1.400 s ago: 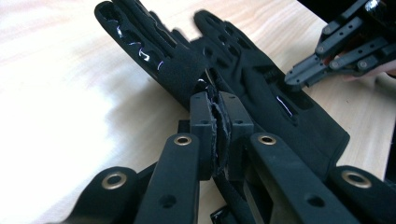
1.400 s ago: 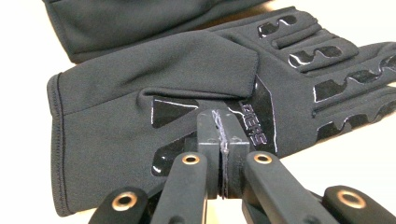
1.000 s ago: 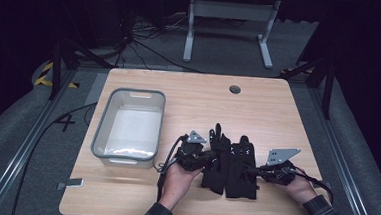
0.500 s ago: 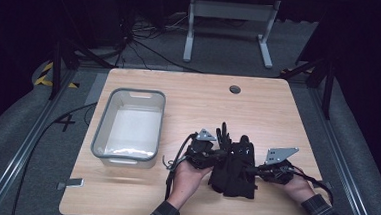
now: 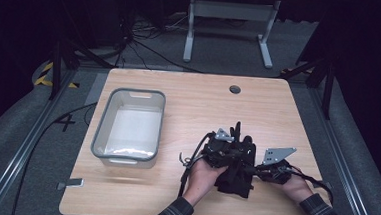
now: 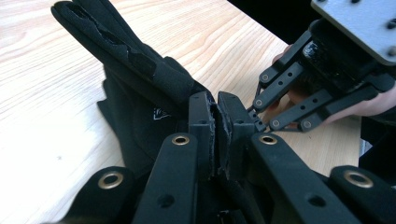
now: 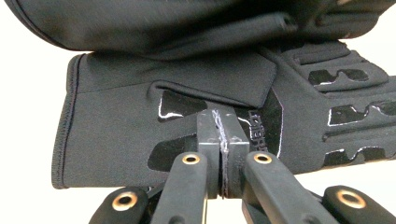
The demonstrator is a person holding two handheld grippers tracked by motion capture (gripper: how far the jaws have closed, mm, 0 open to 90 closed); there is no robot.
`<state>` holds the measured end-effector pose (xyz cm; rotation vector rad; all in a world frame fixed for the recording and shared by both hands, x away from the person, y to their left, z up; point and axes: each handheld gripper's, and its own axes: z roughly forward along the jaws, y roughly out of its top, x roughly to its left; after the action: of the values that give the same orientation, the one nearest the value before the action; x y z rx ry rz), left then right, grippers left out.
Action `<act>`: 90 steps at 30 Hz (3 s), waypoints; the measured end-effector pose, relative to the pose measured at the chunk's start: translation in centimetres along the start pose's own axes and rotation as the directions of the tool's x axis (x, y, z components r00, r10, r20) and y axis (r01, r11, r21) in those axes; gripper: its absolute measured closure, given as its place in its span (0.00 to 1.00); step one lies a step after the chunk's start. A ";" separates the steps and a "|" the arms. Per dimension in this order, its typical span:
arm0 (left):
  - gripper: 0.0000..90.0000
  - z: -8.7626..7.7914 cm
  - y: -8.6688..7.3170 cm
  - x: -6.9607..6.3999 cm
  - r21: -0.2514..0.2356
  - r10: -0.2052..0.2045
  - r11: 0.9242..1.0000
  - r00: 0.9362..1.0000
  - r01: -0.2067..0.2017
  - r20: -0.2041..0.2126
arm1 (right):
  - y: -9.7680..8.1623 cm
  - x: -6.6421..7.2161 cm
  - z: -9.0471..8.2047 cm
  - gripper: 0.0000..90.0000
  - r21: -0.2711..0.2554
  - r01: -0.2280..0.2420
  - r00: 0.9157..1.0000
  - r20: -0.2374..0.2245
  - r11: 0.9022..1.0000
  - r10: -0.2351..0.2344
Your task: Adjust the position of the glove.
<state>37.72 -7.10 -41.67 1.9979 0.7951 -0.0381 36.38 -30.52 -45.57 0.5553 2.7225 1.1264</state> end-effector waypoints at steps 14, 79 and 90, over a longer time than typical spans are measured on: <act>0.84 1.6 0.4 -0.6 -0.014 0.036 0.999 0.999 -0.036 0.017 | -1.1 -1.6 -2.8 1.00 -0.053 -0.042 0.996 0.073 0.998 0.045; 0.99 2.3 -1.7 2.5 0.227 0.169 0.965 0.976 -0.135 -0.138 | 0.3 -0.8 0.2 1.00 -0.024 -0.032 0.999 -0.030 0.999 0.031; 0.99 2.4 -0.9 3.1 0.229 0.187 0.961 0.972 -0.152 -0.139 | 0.8 0.2 0.3 1.00 -0.045 -0.014 0.999 -0.049 0.999 0.012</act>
<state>40.34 -7.09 -44.76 2.2940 0.7418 0.1434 36.53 -29.69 -45.23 0.5467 2.7305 1.2171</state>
